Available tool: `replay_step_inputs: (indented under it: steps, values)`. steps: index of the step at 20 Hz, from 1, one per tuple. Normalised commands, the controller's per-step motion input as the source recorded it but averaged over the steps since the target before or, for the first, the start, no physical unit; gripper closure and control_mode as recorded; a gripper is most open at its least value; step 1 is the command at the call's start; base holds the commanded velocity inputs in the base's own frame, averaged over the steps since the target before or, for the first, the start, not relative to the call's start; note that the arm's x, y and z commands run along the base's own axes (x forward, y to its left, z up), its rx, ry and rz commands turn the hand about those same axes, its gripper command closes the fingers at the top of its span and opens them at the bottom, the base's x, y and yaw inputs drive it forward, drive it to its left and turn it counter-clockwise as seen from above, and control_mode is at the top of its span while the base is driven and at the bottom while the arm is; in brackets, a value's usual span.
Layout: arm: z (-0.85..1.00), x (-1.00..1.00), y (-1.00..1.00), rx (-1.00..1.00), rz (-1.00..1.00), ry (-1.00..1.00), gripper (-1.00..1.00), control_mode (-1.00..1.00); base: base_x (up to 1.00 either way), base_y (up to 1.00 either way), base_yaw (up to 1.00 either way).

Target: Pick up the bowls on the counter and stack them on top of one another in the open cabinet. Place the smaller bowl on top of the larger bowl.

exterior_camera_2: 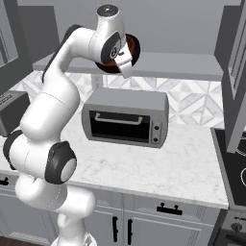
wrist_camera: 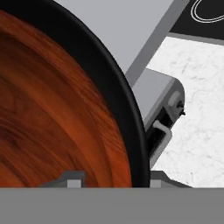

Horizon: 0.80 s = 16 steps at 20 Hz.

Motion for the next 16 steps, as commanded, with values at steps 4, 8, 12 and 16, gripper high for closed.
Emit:
replay_step_inputs:
  steps: [4, 8, 12, 16]
  values:
    - [0.0, 0.9, 0.0, 0.08, -0.07, 0.11, 1.0, -1.0, 0.0, 0.0, 0.0]
    - [0.02, 0.87, 0.0, 0.08, -0.07, 0.1, 1.0, -1.0, 0.0, 0.0, 0.0]
    - [0.02, 0.89, 0.0, 0.04, -0.09, 0.06, 1.0, -1.0, 0.0, 0.0, 0.0]
    - [0.0, 0.52, 0.0, 0.0, -0.04, 0.0, -1.0, -1.0, 0.0, 0.0, 0.0]
